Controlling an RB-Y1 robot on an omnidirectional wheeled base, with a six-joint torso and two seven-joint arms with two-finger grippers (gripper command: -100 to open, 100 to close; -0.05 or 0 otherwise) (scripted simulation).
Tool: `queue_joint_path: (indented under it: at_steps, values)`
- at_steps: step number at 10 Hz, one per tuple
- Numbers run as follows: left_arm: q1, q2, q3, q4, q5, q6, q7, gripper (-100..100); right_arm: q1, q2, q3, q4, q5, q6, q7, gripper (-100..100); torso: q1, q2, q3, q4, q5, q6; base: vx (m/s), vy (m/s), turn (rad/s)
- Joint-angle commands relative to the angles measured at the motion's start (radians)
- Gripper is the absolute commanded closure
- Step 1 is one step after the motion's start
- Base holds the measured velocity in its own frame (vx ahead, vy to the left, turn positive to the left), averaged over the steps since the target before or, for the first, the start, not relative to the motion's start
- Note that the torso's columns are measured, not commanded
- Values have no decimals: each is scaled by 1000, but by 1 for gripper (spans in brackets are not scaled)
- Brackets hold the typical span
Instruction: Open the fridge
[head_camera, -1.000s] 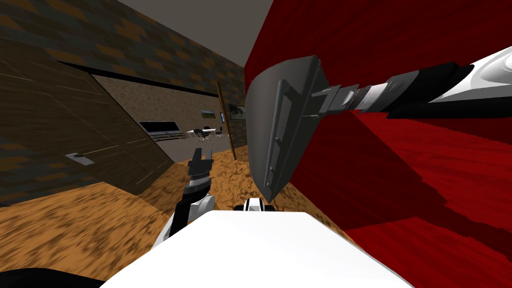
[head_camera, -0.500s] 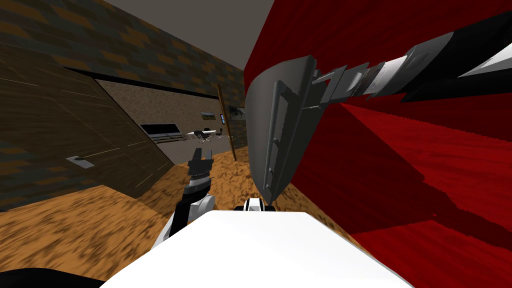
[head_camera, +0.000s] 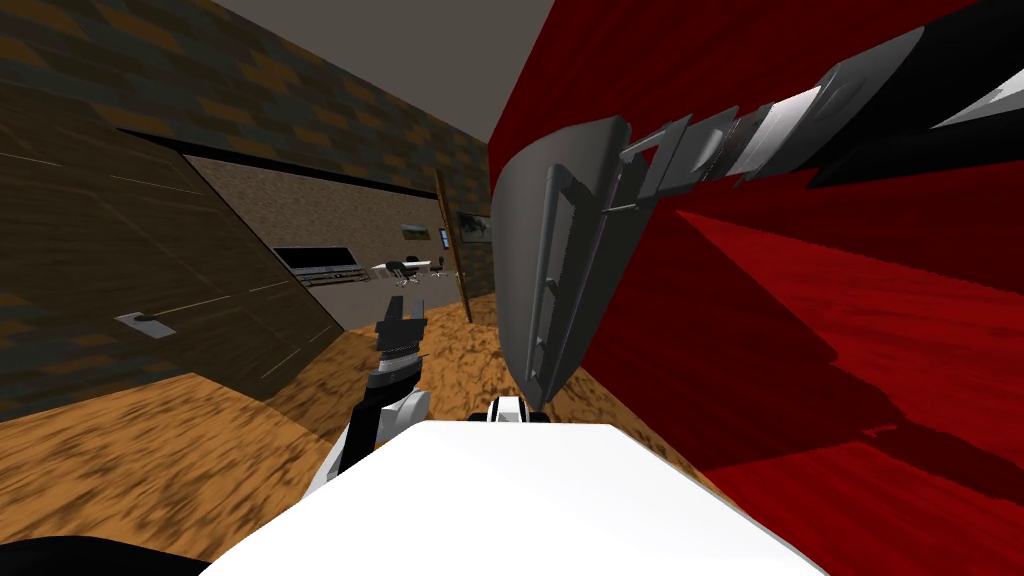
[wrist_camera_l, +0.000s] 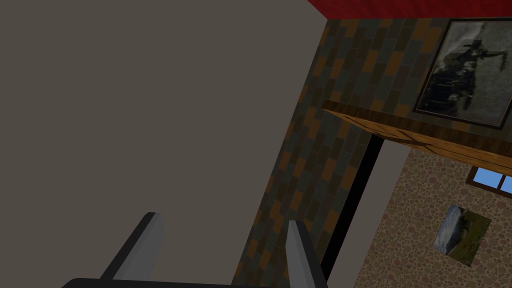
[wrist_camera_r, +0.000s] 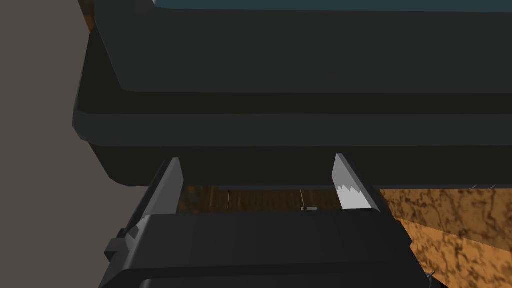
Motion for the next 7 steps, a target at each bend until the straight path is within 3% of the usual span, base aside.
queue_joint_path:
  at_steps: [1, 2, 5, 7]
  values:
    - [0, 0, 0, 0, 0, 0, 0, 0, 0, 2, 0, 0, 0, -4, -1, 100, -4, 1, 2, 0, -3, 2, -29, -12, -48]
    - [0, 0, 0, 0, 0, 0, 0, 0, 8, -4, 4, 11, 8, 5, -4, 100, -7, 3, 4, 0, -5, 3, -56, 109, -149]
    - [0, 0, 0, 0, 0, 0, 0, 0, 26, -20, 14, 33, 26, 28, -11, 100, 2, 6, 7, -1, -2, 1, -68, 295, -161]
    - [0, -1, -1, 0, 0, 0, 0, 0, 35, -27, 18, 44, 34, 39, -14, 100, -5, 4, 6, -1, -5, 4, -94, 270, -128]
